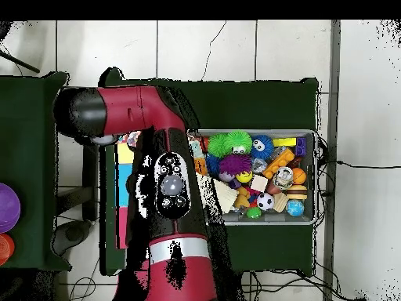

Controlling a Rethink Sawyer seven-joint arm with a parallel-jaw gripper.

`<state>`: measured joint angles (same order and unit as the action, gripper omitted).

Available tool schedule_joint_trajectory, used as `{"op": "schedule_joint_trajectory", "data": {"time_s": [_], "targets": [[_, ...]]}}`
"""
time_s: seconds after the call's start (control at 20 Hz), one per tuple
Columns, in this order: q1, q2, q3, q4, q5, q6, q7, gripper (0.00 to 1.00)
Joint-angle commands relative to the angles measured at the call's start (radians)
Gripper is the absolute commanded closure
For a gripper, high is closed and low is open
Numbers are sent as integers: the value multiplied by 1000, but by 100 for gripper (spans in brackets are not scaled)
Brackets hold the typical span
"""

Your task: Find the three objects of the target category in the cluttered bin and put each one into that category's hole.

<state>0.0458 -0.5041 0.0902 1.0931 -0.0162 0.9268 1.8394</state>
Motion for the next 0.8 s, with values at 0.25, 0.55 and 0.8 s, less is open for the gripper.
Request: {"op": "schedule_joint_trajectory", "data": {"time_s": [0.25, 0.55, 0.8], "targets": [[-55, 9, 106, 40, -47, -6, -119, 100], [-82, 2, 124, 70, -44, -19, -126, 100], [-109, -7, 139, 86, -58, -24, -146, 100]]}}
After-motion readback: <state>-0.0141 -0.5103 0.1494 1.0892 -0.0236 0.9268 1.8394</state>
